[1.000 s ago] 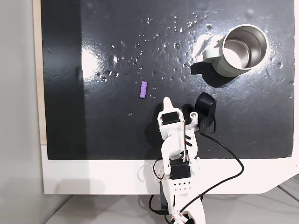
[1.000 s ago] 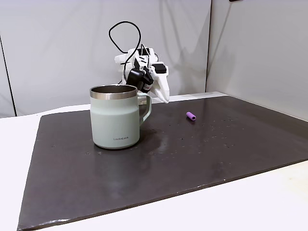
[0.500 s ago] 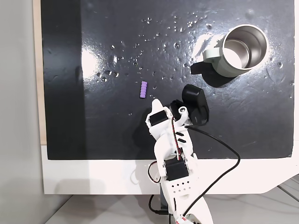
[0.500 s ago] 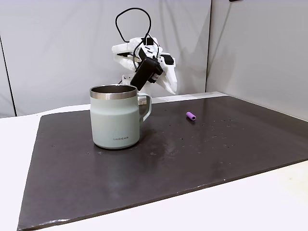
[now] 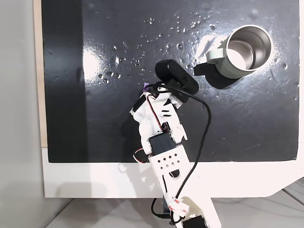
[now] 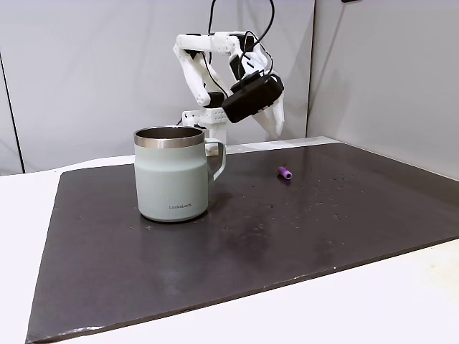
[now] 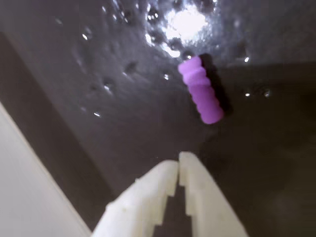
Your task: Grasp a pengrip and put it in the cup.
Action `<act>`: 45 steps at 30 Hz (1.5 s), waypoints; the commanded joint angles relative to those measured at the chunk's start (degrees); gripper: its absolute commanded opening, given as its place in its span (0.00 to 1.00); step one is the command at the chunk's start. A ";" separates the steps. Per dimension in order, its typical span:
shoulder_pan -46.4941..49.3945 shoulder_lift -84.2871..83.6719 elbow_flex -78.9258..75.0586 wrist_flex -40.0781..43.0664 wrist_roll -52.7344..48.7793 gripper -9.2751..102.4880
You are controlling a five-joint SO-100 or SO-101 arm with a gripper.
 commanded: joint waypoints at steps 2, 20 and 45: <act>0.62 -5.01 -5.89 0.09 -9.14 0.17; 0.88 -28.92 -16.26 -0.62 -19.86 0.33; 0.70 -37.44 -18.46 -2.20 -19.25 0.08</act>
